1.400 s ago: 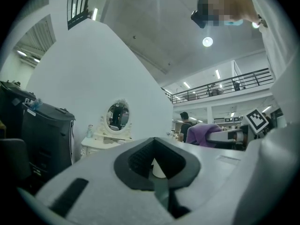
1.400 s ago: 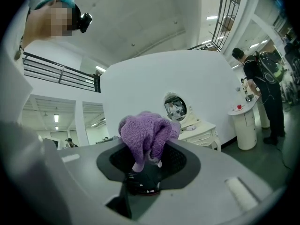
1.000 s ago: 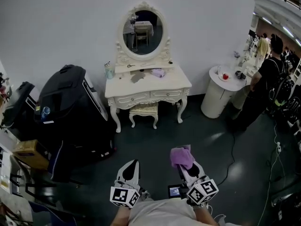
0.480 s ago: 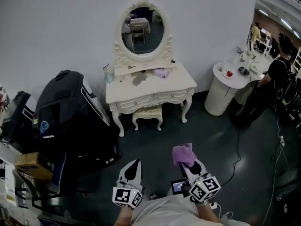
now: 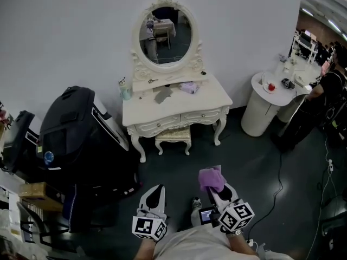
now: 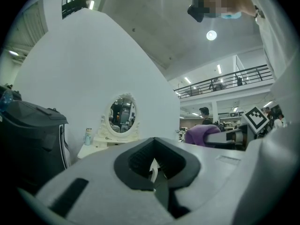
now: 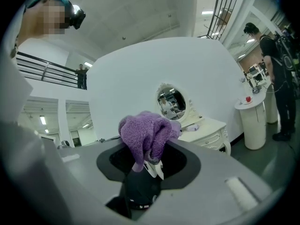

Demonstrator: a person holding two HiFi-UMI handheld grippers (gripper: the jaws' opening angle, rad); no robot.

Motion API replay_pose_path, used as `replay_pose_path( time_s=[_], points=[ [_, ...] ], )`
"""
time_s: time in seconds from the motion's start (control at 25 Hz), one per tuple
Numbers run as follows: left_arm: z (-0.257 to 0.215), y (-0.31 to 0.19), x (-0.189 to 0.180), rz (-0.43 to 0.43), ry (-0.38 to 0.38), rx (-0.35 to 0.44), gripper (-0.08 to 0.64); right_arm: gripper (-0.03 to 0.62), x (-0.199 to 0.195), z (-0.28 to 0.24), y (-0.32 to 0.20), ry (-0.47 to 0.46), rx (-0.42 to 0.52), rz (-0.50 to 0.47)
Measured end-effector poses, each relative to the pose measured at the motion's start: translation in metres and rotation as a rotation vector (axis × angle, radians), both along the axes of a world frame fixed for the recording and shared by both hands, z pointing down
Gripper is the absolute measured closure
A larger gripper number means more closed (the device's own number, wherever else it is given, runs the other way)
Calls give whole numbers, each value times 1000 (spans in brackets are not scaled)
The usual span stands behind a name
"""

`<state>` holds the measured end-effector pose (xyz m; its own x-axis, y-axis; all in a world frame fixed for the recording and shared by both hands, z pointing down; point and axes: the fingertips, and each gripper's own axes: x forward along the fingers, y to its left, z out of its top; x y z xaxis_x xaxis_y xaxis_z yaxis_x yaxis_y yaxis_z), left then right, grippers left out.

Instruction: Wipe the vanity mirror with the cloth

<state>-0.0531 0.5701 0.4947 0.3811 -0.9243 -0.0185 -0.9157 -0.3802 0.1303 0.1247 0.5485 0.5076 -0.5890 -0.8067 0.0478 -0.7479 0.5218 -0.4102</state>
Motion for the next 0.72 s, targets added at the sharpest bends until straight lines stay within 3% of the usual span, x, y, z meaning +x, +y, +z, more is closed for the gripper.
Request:
replay_pose_path(
  time_s=[0.4,0.72],
  points=[
    [-14,-124,14,-62,-24,11,558,449,21,-9,-139,-14,3,-35],
    [-7,-193,39,-116,6,-2,558,449,40,-5,-222,15,11,-95]
  ],
)
